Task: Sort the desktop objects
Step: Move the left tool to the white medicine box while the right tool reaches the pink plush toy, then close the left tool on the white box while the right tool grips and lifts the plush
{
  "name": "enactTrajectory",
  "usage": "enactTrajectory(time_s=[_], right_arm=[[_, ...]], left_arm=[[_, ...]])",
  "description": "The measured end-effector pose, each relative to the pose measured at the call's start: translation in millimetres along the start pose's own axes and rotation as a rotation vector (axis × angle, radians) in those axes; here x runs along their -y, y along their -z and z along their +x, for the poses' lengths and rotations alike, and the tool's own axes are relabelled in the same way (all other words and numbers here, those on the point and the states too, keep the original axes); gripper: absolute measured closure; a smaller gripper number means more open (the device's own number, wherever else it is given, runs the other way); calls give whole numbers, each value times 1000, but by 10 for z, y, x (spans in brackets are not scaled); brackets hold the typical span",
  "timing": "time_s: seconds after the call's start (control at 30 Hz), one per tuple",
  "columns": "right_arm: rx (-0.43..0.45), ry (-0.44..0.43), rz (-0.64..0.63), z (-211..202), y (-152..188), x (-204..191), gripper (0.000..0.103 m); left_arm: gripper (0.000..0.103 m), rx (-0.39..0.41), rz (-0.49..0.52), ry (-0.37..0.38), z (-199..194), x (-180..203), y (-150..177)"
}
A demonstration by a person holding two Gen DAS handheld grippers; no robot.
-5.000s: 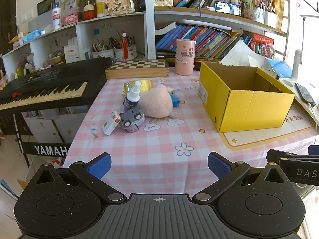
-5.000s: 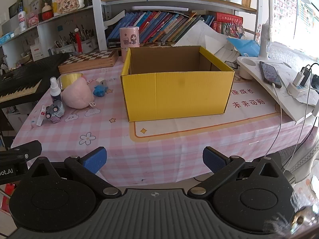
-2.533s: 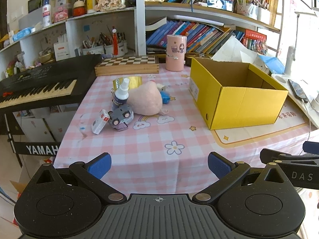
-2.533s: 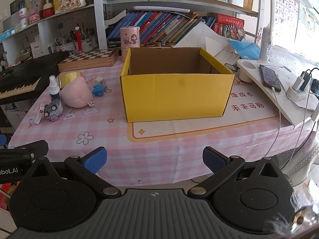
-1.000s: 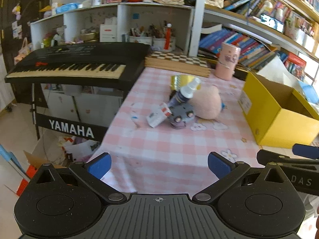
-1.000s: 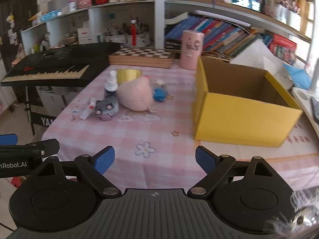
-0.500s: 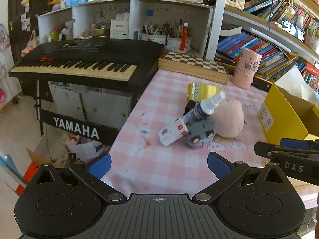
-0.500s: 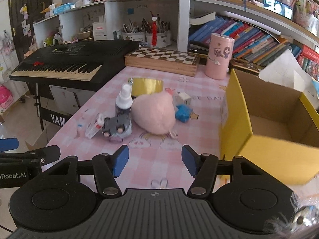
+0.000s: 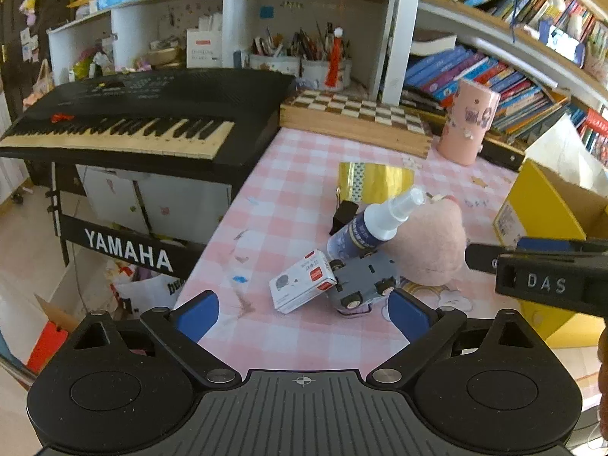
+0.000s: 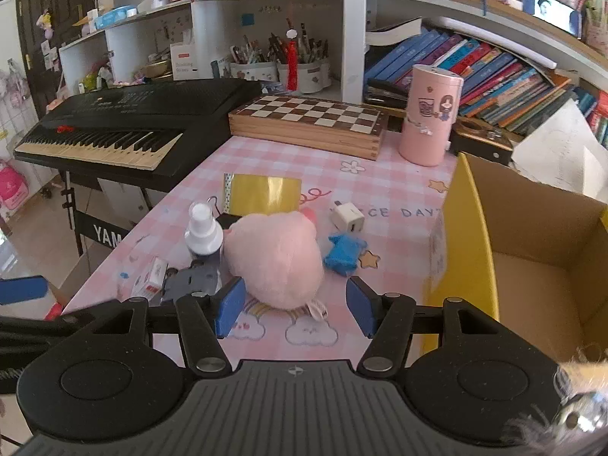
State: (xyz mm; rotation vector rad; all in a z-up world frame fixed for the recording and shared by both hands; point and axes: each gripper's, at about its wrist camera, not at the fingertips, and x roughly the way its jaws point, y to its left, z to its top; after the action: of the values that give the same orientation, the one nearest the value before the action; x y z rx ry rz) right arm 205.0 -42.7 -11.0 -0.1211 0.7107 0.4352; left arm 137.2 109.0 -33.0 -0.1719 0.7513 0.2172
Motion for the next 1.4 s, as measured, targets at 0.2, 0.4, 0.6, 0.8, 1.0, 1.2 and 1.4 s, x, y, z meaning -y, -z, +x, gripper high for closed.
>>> enactTrajectory(time_s=[0.2,0.4,0.6,0.8,1.0,1.2,1.4], right_arm=[[-45,-30,-20,262,-135,49,34],[-85,-54,-40,484,-213,79,26],[-112,-68,-62,645,-265,117,25],[-141,-92,-74,770,-301,122,22],[-190,-120,-70,911,-296,115,21],[-230,-165,-46,1016,-279,126,34],[-226,-175,-48,1003,-285,127,40]], left_arm=[[17,-34,-64,-35,197,-73,-90],[22,-92,-196,18,500,-165,-137],[31,-119,-320,35,694,-280,-151],[31,-125,-400,86,759,-338,-117],[38,-119,-412,97,780,-355,-138],[51,-135,-404,70,747,-404,-148],[51,-143,-301,-16,660,-339,-153]])
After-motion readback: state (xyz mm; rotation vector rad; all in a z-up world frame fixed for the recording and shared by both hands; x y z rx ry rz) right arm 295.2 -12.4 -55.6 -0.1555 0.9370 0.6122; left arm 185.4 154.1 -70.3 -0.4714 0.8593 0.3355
